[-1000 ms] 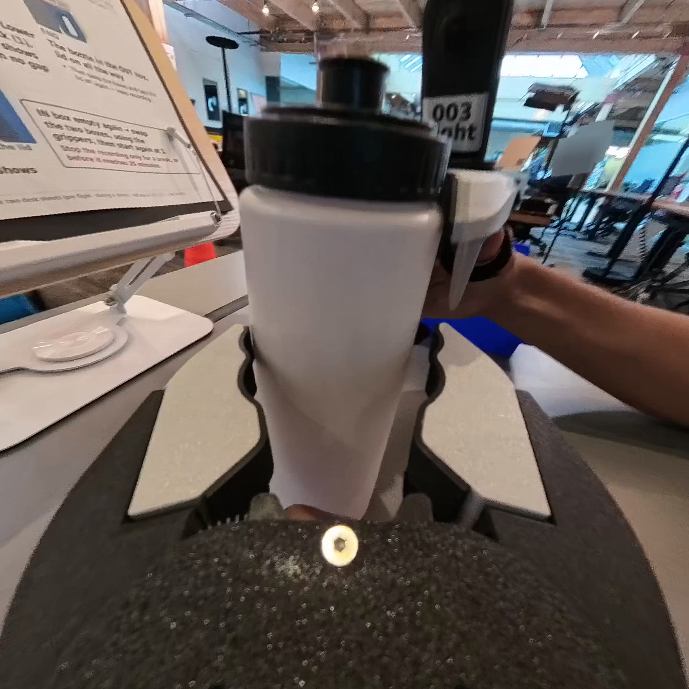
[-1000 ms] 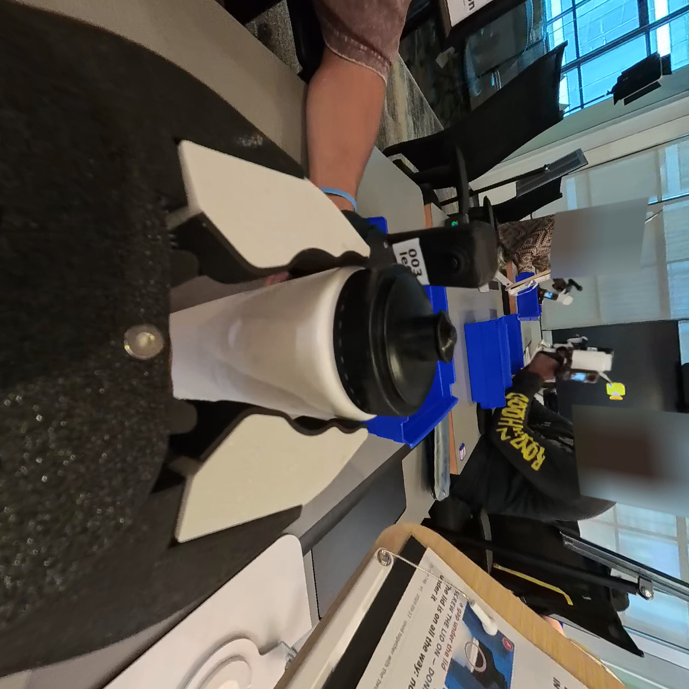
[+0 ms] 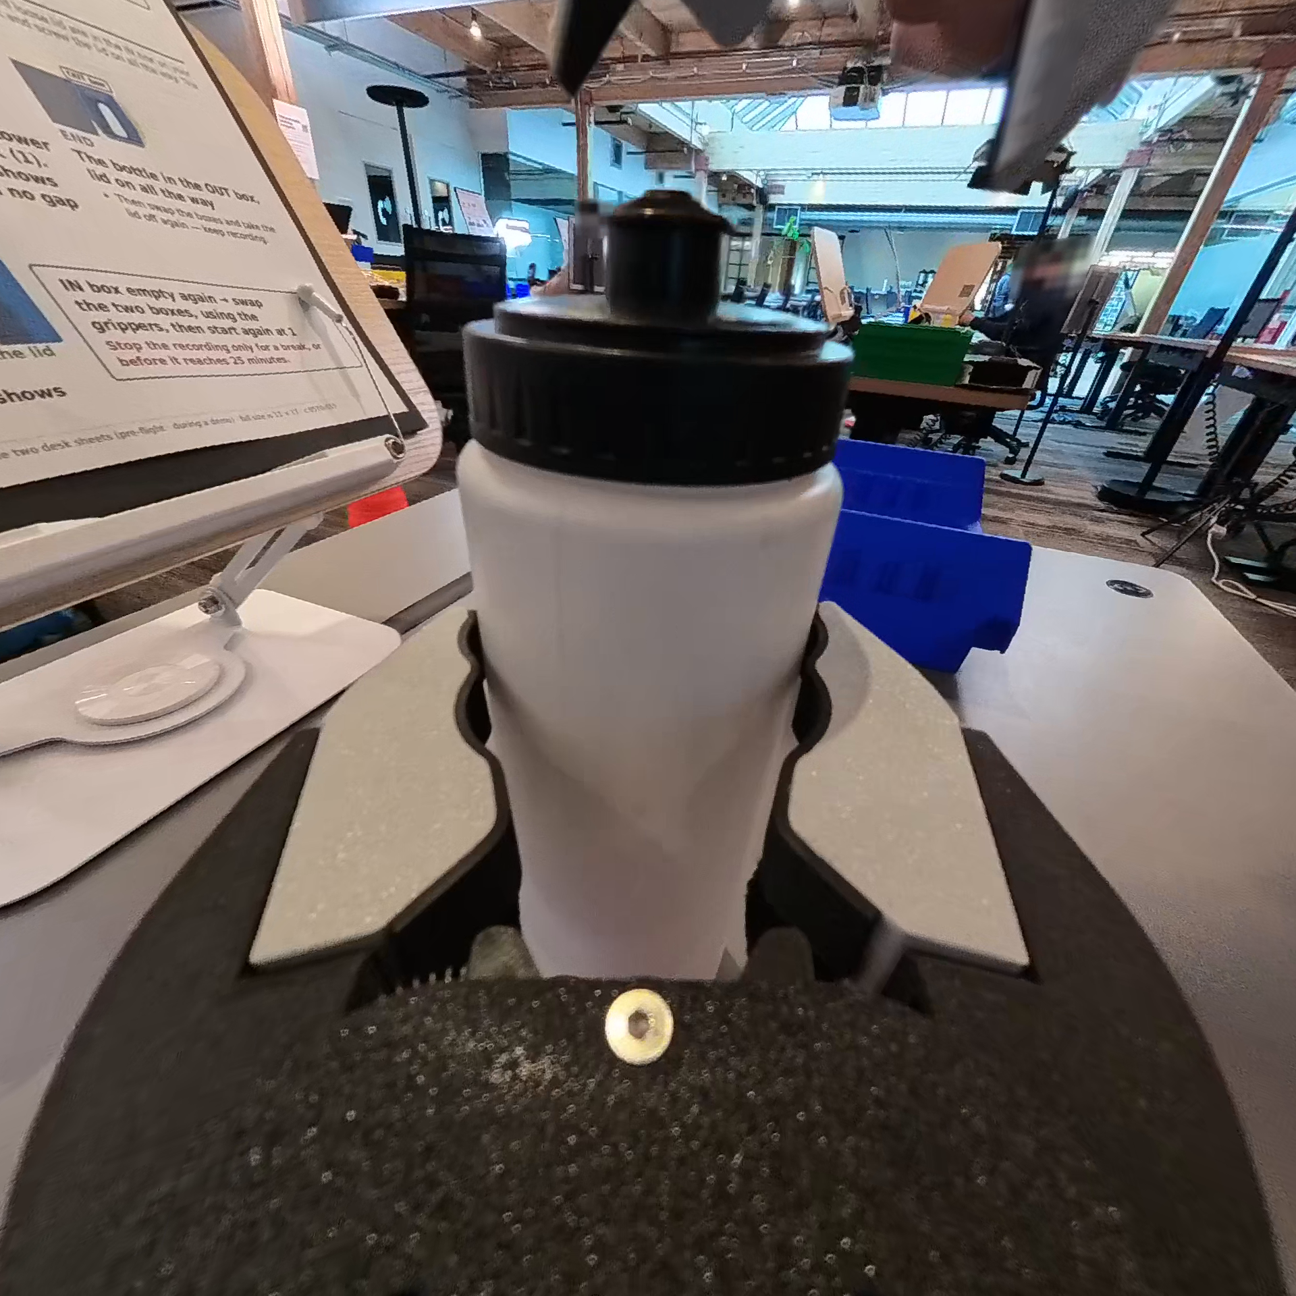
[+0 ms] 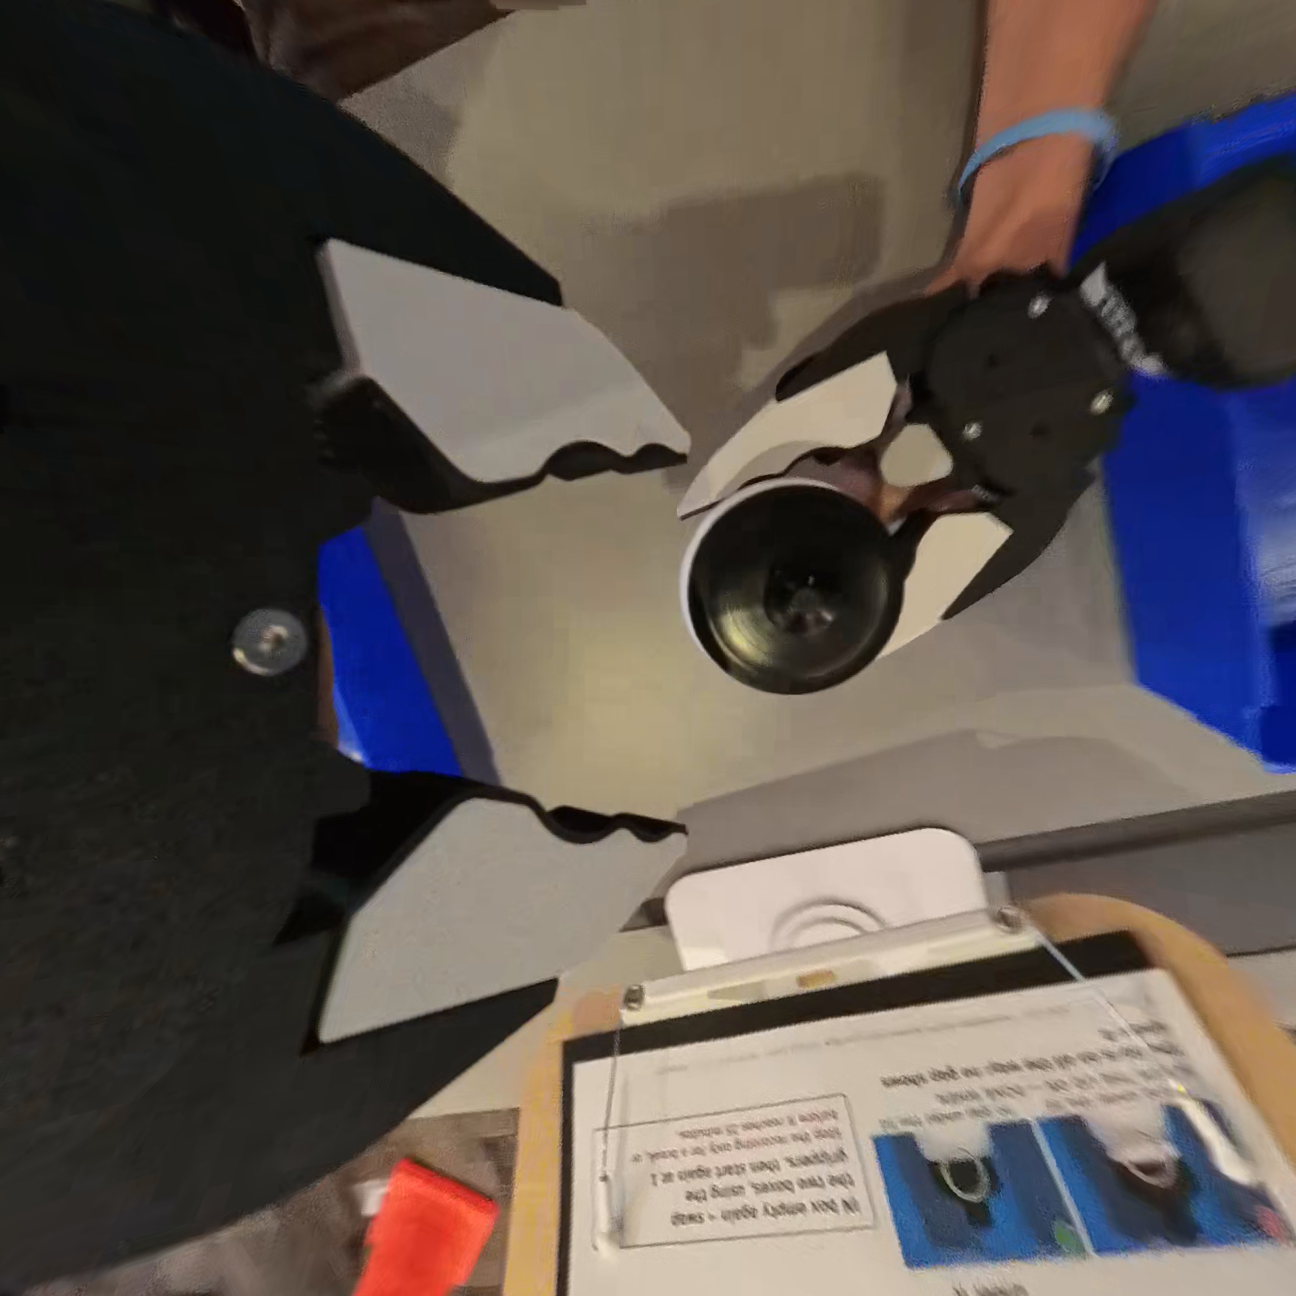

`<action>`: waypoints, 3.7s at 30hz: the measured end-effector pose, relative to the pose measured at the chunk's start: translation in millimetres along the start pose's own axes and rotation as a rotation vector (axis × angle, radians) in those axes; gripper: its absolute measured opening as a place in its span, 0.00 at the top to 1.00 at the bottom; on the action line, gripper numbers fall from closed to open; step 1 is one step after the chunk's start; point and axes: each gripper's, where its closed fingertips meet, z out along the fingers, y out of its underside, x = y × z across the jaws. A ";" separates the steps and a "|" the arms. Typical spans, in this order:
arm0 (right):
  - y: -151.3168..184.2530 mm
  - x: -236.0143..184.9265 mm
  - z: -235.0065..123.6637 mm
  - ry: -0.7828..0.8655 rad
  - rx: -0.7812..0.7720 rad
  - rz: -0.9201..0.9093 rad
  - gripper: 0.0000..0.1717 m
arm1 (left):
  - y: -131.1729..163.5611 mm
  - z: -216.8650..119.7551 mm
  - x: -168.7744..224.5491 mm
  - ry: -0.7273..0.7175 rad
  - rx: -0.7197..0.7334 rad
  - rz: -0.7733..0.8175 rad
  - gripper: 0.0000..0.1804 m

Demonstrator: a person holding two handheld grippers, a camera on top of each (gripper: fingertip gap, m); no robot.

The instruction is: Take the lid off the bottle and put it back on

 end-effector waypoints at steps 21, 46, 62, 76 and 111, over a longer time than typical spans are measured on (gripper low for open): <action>-9.6 -20.1 49.5 0.009 -0.437 0.638 0.58 | 1.0 -1.5 -1.5 -0.033 -0.008 0.027 0.53; -7.3 -21.5 48.5 -0.252 -0.398 -0.396 0.59 | 2.9 -0.4 3.3 0.005 -0.041 0.030 0.53; -16.2 -38.6 34.5 -0.233 -0.320 -0.467 0.47 | 3.0 1.8 10.1 0.010 -0.035 0.021 0.53; -17.0 -20.0 37.2 -0.017 -0.389 0.645 0.33 | 2.6 1.8 9.6 -0.041 -0.025 0.023 0.53; 0.0 -28.2 38.7 -0.262 -0.391 -0.162 0.60 | 3.0 1.8 12.7 -0.010 -0.026 0.035 0.53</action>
